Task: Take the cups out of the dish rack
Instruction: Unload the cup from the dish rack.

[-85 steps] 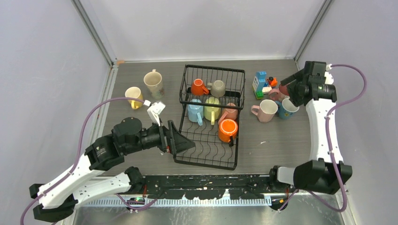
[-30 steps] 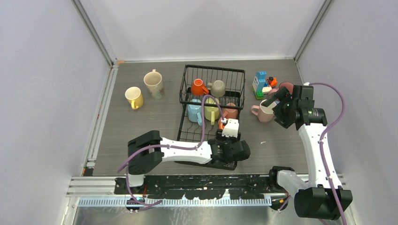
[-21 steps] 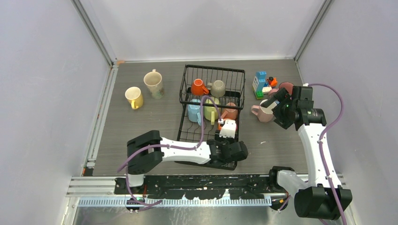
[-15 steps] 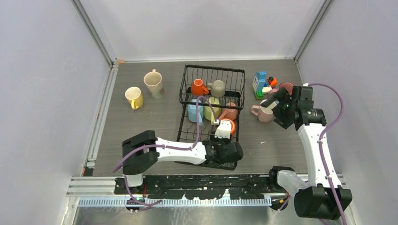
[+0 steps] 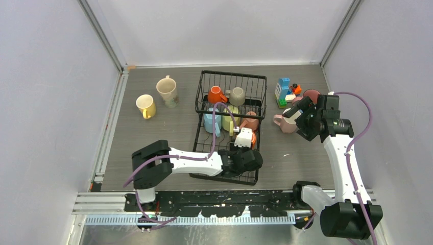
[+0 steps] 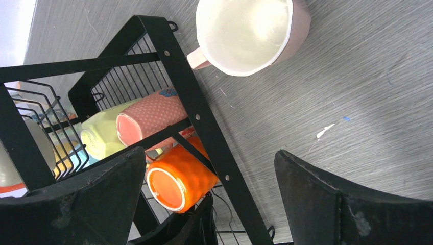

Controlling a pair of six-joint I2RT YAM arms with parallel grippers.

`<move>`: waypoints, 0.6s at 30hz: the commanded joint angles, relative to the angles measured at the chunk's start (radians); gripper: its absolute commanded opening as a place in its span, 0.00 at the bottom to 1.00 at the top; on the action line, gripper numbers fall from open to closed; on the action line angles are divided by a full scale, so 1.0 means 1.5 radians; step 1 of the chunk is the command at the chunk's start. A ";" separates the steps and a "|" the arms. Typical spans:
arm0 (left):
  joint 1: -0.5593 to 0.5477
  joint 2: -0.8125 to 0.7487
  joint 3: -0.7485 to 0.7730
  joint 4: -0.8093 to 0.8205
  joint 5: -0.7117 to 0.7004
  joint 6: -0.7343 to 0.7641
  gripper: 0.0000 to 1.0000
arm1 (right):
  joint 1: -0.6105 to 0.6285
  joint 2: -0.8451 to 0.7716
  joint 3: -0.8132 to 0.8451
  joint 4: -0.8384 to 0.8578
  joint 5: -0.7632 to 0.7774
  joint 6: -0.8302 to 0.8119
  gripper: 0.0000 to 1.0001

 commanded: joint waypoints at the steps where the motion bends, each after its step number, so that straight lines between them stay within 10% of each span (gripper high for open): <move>1: 0.010 0.014 0.002 0.049 -0.001 0.025 0.39 | 0.002 -0.005 -0.001 0.024 -0.014 -0.004 1.00; 18: 0.011 0.029 -0.004 0.060 0.000 0.044 0.08 | 0.001 -0.001 -0.012 0.034 -0.017 -0.003 1.00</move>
